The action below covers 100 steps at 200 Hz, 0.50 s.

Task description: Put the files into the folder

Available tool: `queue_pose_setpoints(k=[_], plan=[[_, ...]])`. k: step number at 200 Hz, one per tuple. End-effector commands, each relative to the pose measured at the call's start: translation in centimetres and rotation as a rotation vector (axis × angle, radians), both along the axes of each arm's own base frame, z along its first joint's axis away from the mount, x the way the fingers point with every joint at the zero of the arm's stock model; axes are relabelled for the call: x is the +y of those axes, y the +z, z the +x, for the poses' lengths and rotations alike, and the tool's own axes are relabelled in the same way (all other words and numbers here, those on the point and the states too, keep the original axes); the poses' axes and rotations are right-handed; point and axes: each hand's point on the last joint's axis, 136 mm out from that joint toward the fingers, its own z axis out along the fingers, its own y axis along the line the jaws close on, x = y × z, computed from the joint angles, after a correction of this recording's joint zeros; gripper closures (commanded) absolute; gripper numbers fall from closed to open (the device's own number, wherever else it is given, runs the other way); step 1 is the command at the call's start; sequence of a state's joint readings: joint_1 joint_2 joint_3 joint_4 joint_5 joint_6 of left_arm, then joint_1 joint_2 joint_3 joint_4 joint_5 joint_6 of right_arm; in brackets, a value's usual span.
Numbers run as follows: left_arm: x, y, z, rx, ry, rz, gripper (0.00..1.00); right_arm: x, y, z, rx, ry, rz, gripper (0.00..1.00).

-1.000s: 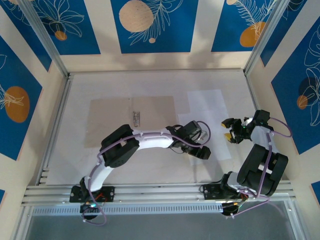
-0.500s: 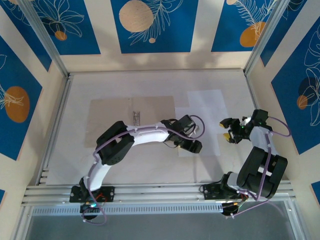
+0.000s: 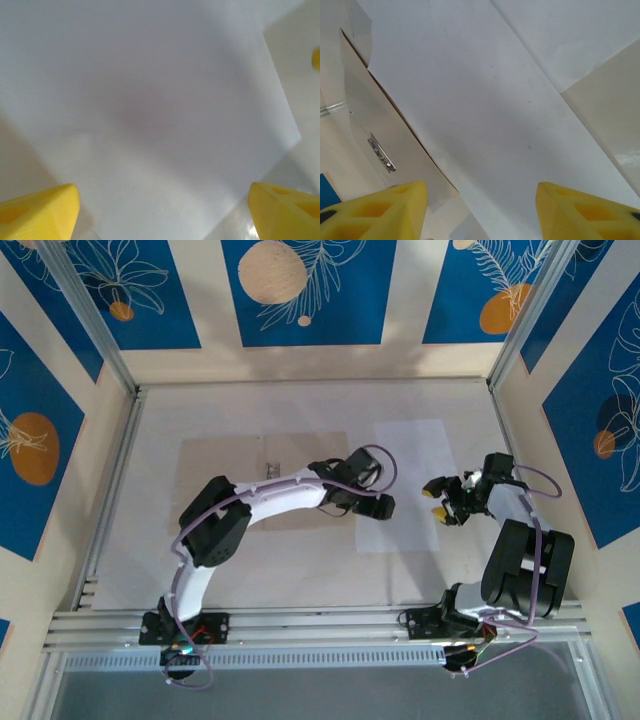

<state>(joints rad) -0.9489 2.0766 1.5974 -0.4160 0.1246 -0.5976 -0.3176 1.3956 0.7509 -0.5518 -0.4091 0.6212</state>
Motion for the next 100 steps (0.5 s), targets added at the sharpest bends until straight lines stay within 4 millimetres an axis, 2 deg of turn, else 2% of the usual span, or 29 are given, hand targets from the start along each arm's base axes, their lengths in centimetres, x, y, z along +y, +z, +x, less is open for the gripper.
queue_pose_setpoints(k=[1, 29, 64, 100], plan=[[0.9, 0.8, 3.1, -0.039, 0.132, 0.027, 0.13, 0.1, 0.7, 1.5, -0.035, 0.030, -0.031, 0.40], [0.5, 0.7, 4.3, -0.050, 0.195, 0.024, 0.11, 0.1, 0.3, 2.4, -0.013, 0.049, -0.060, 0.40], [-1.3, -0.1, 4.3, -0.007, 0.184, -0.028, 0.12, 0.7, -0.2, 3.2, -0.004, 0.053, -0.051, 0.41], [-1.5, -0.3, 4.6, -0.008, 0.167, -0.010, 0.12, 0.9, -0.9, 4.1, 0.005, 0.046, -0.045, 0.41]])
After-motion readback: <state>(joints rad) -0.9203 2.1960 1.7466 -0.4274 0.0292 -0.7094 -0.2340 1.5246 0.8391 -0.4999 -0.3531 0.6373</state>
